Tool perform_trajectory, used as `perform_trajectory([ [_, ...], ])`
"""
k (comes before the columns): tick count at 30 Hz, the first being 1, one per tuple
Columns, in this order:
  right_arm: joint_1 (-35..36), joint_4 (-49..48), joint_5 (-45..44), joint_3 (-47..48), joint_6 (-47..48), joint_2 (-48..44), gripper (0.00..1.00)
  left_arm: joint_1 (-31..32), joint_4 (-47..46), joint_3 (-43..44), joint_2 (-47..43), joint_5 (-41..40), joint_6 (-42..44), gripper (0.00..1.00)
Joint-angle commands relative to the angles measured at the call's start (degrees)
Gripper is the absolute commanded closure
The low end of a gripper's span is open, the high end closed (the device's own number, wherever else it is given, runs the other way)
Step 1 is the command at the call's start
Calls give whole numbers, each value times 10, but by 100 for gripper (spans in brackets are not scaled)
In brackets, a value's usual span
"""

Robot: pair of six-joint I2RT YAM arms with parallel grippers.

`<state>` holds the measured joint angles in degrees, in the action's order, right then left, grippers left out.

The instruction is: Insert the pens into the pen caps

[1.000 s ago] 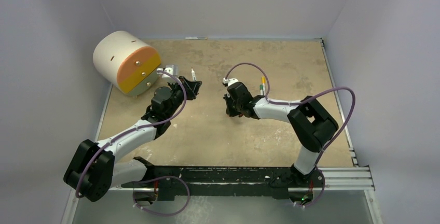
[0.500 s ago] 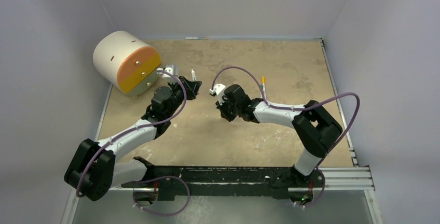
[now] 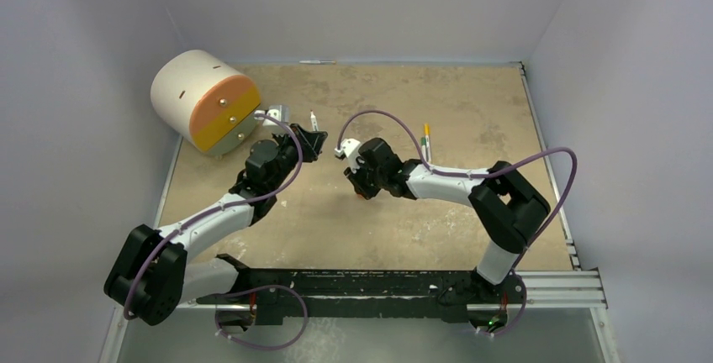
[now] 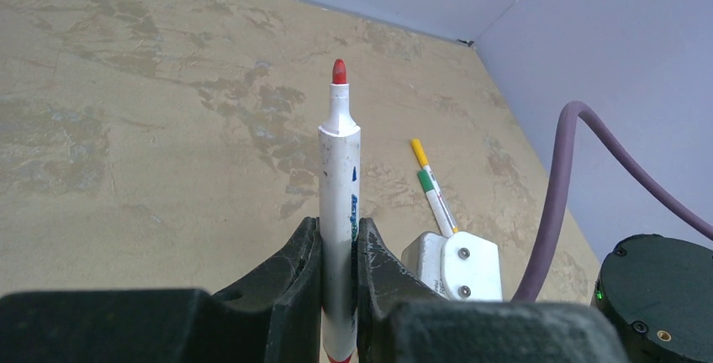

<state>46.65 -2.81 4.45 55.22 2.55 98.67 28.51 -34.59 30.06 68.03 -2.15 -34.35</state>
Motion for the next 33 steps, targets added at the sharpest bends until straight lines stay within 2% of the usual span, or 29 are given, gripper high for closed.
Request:
perform_trajectory([
  [1,3,-1,-15,21,-36,-17,72,-5,-31,-2,-3,6,-2,100],
  [5,3,58,-93,48,-188,-7,72,-5,-32,-1,-1,6,-6,100],
  [9,22,45,-169,33,-300,-35,45,-6,-37,0,5,4,-15,100],
  [11,33,34,-181,20,-350,-52,38,-6,-39,1,10,4,-20,100],
  [12,39,34,-193,16,-379,-57,37,-6,-39,1,11,4,-22,100],
  [13,46,39,-211,13,-416,-59,41,-6,-40,1,12,3,-26,100],
  [14,53,52,-242,13,-460,-60,50,-6,-40,1,12,0,-30,100],
  [15,60,71,-273,16,-505,-55,51,-6,-38,1,11,-6,-36,100],
  [16,64,104,-294,23,-550,-49,38,-6,-34,1,10,-13,-43,100],
  [17,68,134,-313,35,-586,-39,31,-6,-31,1,8,-21,-49,100],
  [21,71,229,-325,93,-669,14,22,-6,-12,1,-7,-46,-76,100],
  [24,72,251,-314,115,-705,39,23,-6,-1,1,-17,-58,-82,100],
  [33,72,285,-302,153,-731,72,37,-6,13,5,-22,-61,-76,100],
])
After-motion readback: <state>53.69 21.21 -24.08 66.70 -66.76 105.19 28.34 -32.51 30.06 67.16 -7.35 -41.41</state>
